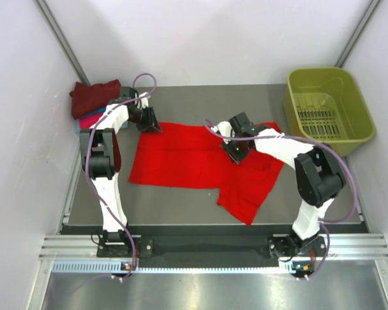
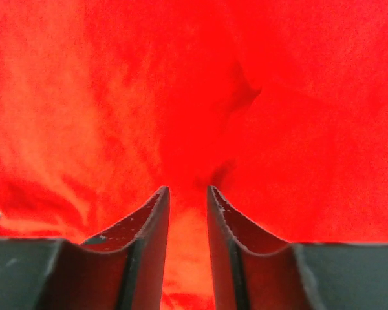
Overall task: Fold and stack the t-shirts
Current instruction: Fold the tshirt
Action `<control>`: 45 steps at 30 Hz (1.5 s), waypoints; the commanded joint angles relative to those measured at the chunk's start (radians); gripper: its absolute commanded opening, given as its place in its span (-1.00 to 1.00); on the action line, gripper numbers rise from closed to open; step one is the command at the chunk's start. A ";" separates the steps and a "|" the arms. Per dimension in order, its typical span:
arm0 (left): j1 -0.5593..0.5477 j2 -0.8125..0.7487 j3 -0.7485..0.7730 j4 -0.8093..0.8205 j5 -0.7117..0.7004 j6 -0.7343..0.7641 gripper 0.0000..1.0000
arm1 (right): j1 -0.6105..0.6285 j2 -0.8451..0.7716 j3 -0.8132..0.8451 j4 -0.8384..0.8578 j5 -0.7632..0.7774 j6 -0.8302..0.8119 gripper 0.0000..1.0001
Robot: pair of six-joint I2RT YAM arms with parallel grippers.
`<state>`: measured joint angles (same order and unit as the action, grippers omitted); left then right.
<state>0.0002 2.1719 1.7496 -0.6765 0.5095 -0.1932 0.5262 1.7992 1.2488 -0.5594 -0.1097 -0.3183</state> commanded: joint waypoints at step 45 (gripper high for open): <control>0.003 0.336 0.297 0.006 -0.259 0.057 -0.24 | -0.443 0.600 0.722 0.055 -0.209 0.424 0.27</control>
<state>-0.0013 2.3989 2.0216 -0.7013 0.3943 -0.1783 0.0711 2.3463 1.9289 -0.5171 -0.3206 0.0818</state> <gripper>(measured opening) 0.376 0.632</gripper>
